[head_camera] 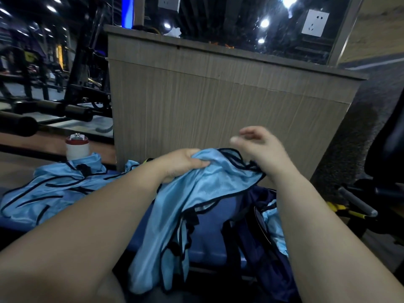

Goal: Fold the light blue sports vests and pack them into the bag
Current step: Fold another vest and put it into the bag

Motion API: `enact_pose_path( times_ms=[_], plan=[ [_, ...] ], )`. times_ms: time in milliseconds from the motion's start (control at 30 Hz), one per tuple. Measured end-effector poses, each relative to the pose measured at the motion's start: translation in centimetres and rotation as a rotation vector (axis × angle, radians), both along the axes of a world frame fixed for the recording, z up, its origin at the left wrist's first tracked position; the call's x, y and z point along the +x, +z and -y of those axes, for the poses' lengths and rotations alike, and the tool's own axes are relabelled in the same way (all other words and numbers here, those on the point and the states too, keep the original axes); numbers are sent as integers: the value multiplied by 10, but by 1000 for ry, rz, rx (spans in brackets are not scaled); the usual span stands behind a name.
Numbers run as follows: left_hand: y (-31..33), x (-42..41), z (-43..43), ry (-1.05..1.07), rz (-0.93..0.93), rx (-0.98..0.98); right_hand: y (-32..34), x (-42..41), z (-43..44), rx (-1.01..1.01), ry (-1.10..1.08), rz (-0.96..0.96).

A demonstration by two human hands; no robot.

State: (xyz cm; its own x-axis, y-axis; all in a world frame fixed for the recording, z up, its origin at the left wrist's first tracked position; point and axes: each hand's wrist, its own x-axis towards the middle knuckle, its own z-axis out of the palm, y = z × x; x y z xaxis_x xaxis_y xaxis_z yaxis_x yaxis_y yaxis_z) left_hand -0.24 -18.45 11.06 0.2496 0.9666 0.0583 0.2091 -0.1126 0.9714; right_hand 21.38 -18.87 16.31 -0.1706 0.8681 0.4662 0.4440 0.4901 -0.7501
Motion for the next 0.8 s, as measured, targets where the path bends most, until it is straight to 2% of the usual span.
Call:
enact_pose_path(
  times_ms=[67, 133, 267, 367, 500, 633, 800],
  plan=[
    [10, 7, 3, -32, 34, 57, -6, -12, 1, -140, 112, 296],
    [17, 14, 5, -18, 37, 122, -9, -23, 1, -197, 146, 366],
    [11, 10, 4, 43, 14, 185, -8, -31, -3, -185, 112, 86],
    [-15, 1, 4, -113, -151, 84, -2, -35, -5, -154, 66, -122],
    [-70, -8, 2, -150, -352, -115, 8, -38, -2, -202, 69, -291],
    [-107, -22, 6, -125, -290, -292, 11, -45, -5, -206, 66, -357],
    [-98, -79, -2, 169, -73, -357, 3, -35, -24, -246, -26, -516]
  ],
)
